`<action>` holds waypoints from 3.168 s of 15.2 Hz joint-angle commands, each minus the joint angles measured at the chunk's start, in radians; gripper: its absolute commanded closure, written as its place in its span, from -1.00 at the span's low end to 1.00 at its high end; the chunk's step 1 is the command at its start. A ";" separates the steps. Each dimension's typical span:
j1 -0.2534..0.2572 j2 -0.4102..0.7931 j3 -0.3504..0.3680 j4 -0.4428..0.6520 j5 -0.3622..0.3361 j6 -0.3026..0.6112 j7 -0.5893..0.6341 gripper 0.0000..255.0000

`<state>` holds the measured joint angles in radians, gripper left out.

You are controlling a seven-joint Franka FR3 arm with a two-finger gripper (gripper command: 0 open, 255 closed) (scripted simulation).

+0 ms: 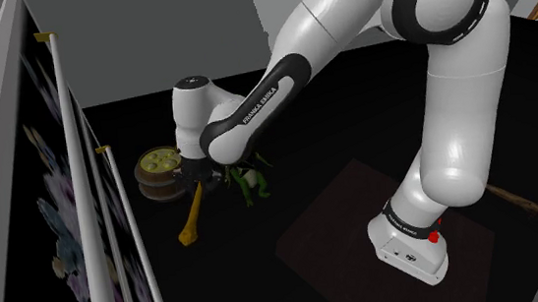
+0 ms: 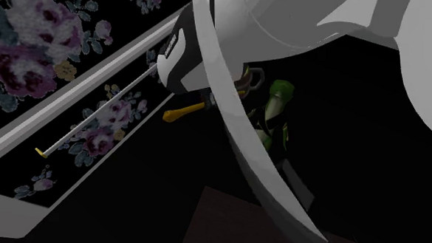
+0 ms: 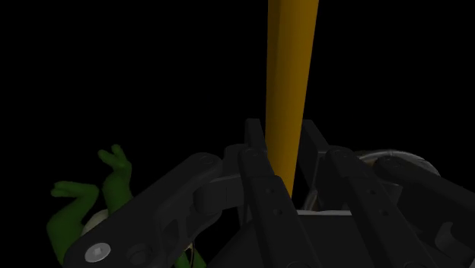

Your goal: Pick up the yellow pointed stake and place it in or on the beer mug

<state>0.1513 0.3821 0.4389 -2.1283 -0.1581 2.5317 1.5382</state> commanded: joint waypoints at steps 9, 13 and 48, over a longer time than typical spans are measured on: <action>-0.029 -0.102 0.038 0.016 0.067 -0.110 -0.038 1.00; -0.037 -0.095 0.035 0.060 0.069 -0.148 -0.054 1.00; 0.026 0.651 -0.115 1.135 -0.062 -0.494 -0.247 1.00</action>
<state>0.1779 1.0331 0.3237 -0.9922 -0.2203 2.0360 1.2915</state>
